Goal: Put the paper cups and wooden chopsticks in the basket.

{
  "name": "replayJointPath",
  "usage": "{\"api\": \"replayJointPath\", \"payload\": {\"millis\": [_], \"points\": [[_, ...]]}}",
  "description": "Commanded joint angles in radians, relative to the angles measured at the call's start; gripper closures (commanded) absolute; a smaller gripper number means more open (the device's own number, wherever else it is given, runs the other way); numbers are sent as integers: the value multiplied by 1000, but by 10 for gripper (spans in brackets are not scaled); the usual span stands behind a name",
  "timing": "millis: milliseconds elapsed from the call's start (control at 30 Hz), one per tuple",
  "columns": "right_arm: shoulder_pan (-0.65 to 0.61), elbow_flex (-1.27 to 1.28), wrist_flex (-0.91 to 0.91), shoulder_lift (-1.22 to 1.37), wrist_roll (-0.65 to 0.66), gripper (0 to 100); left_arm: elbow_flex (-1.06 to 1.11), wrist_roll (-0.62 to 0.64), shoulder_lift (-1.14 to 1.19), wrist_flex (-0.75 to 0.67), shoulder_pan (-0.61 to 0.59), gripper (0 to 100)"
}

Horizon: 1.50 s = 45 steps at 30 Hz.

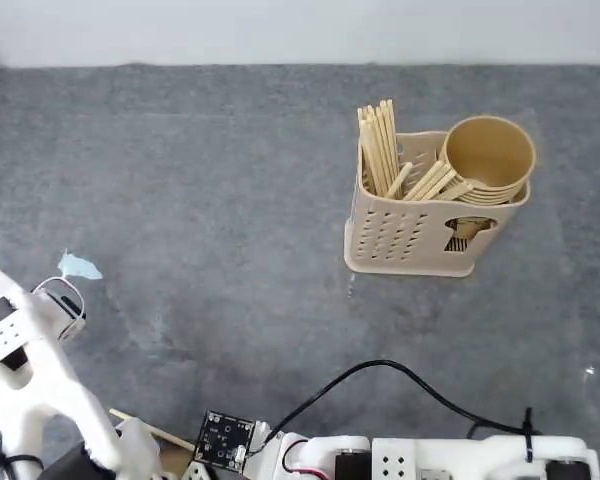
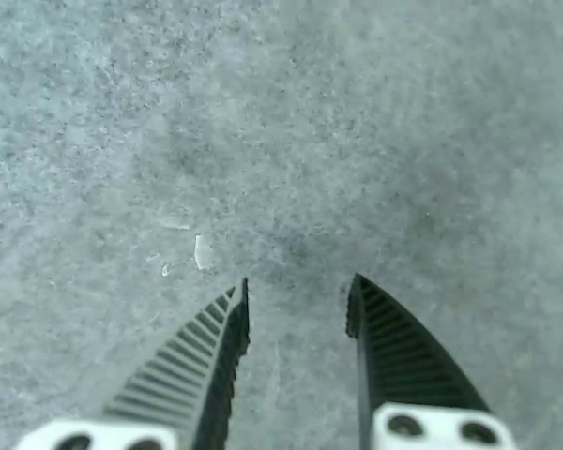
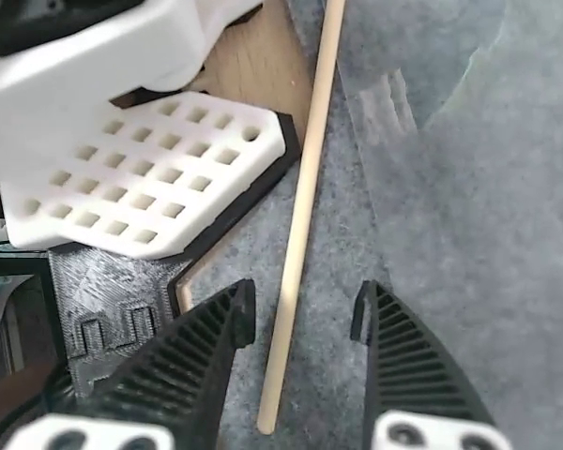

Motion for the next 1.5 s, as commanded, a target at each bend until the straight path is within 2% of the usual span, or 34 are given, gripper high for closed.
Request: {"api": "replayJointPath", "payload": {"millis": [0,167,467,700,800,933,967,1033,1267,1467], "points": [[-36,-26,33,-18,-6,823,-53,-2,-32,-14,-2,833],[-36,-40,31,16,-6,823,-53,-2,-32,-14,-2,833],[5,-209,25,357,-12,822,-53,-2,-32,-14,-2,833],[4,-273,27,473,-11,824,-53,-2,-32,-14,-2,833],[5,-299,33,510,-11,837,-53,-2,-32,-14,-2,833],[8,-321,36,545,-11,985,-51,-2,-32,-14,-3,833],[10,-321,36,549,-11,995,-51,-2,-32,-14,-3,833],[12,-321,36,550,-11,963,-51,-2,-32,-14,-5,833],[12,-321,41,547,-9,991,-50,-2,-32,-14,-5,833],[15,-344,153,535,-9,991,-48,-2,-32,-14,-5,833]]}}
